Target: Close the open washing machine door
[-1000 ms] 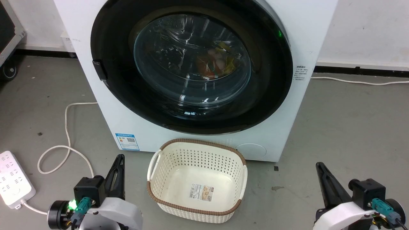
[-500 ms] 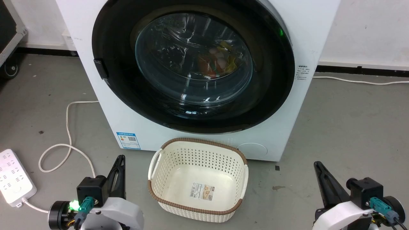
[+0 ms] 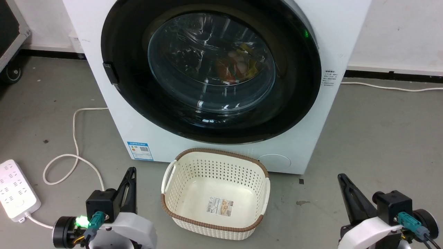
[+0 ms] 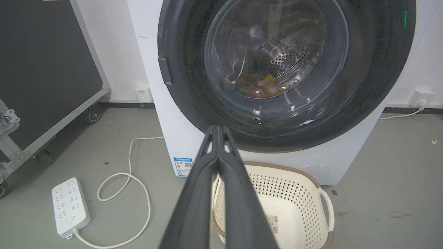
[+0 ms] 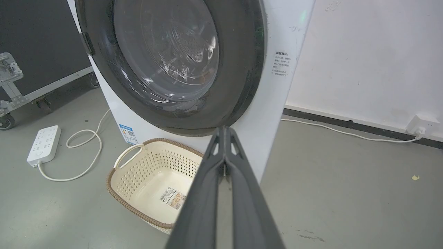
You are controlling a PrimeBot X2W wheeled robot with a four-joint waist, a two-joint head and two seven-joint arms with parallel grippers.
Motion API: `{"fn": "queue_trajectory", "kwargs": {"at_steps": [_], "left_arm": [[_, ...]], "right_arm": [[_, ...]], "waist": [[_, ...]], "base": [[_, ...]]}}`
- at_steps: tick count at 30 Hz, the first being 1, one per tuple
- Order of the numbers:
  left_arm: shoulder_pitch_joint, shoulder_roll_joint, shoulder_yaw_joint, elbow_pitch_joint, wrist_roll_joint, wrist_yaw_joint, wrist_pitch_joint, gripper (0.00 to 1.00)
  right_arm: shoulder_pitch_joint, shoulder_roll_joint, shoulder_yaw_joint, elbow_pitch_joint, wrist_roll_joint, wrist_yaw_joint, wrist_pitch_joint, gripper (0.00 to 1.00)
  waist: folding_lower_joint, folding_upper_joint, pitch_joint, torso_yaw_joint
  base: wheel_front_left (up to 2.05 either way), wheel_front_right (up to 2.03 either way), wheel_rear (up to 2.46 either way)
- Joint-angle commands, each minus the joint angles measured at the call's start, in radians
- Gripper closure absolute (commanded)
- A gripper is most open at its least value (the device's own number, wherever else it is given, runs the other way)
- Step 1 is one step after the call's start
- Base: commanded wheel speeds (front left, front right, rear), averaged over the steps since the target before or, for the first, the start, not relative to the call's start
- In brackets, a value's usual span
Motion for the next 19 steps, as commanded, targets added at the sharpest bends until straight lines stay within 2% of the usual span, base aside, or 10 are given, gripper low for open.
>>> {"fn": "queue_trajectory", "kwargs": {"at_steps": [1,19], "left_arm": [[0.016,-0.008,0.006,-0.007,0.016,-0.002,0.008,1.00],[0.019,-0.027,0.021,-0.017,0.051,-0.006,0.024,1.00]], "right_arm": [[-0.011,-0.001,0.001,-0.010,-0.010,-0.001,0.008,1.00],[-0.012,-0.001,0.002,-0.021,-0.027,-0.001,0.018,1.00]], "waist": [[0.0000,-0.0001,0.001,0.001],[0.0000,-0.0001,0.003,0.004]], "base": [[0.00,0.00,0.00],[0.00,0.00,0.00]]}}
